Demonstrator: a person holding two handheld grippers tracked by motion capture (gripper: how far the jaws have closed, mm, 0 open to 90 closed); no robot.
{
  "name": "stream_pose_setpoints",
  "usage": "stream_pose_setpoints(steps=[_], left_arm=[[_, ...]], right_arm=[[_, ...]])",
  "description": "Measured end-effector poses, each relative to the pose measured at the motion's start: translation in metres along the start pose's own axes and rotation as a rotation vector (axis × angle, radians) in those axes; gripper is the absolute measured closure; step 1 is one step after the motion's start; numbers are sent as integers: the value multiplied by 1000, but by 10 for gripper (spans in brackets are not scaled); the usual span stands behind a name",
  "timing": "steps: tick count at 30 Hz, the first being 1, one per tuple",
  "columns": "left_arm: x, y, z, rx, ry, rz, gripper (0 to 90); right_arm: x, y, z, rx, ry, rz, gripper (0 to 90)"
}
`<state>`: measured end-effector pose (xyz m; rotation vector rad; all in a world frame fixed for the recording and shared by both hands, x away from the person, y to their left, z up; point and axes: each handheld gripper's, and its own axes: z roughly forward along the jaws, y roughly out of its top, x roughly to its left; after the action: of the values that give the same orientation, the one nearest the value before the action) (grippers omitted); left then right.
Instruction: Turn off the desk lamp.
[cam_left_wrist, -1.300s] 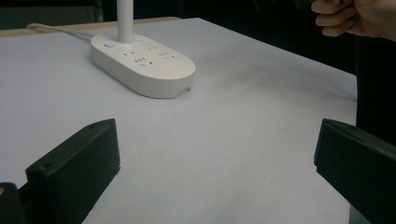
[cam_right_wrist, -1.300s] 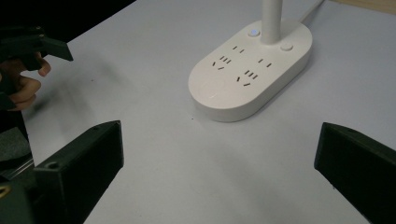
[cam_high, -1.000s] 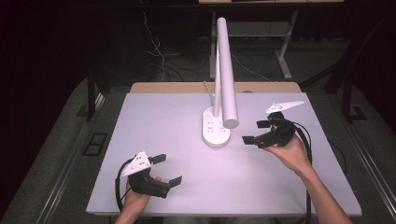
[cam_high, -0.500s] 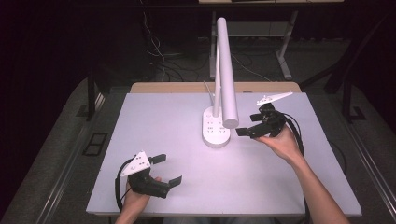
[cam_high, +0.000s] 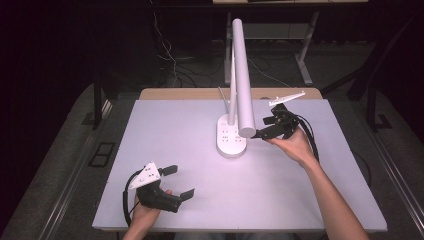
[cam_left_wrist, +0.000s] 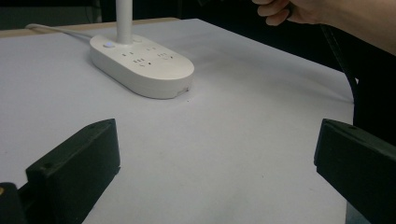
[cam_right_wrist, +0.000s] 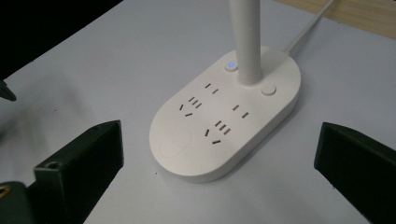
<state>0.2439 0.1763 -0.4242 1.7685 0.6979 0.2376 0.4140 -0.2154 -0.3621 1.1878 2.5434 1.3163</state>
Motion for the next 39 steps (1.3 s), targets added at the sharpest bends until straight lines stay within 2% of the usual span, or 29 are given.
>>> stream_pose_setpoints(steps=[4, 5, 9, 11, 15, 17, 19, 21, 22, 23, 31, 36, 39], left_arm=[[0, 0, -1, -3, 2, -4, 0], [0, 0, -2, -6, 0, -6, 0], [0, 0, -2, -7, -2, -6, 0], [0, 0, -2, -5, -5, -3, 0], [1, 0, -1, -4, -5, -2, 0], [1, 0, -2, -3, -5, 0, 0], [2, 0, -2, -2, -6, 0, 0], [2, 1, -2, -3, -8, 1, 0], [2, 1, -2, -3, -8, 1, 0], [2, 1, -1, -2, -10, 3, 0], [2, 2, -1, 0, -14, 9, 0], [3, 2, -2, -1, -13, 12, 0], [4, 2, -3, -1, -11, 13, 0]], right_arm=[[-4, 6, 6, 13, -6, 3, 13], [-7, 8, 10, 20, -9, 3, 53], [-11, 12, 14, 14, -13, 9, 57], [-14, 15, 18, 12, -18, 13, 128], [-18, 18, 22, -1, -20, 16, 165], [-20, 22, 27, -5, -25, 19, 223], [-21, 24, 30, 0, -25, 21, 327], [-22, 26, 32, -3, -34, 20, 389], [-22, 26, 32, -3, -34, 20, 389], [-23, 28, 34, -3, -39, 22, 452], [-31, 36, 43, 0, -53, 29, 627], [-36, 37, 48, -2, -48, 47, 693], [-39, 37, 54, 11, -41, 57, 772]])
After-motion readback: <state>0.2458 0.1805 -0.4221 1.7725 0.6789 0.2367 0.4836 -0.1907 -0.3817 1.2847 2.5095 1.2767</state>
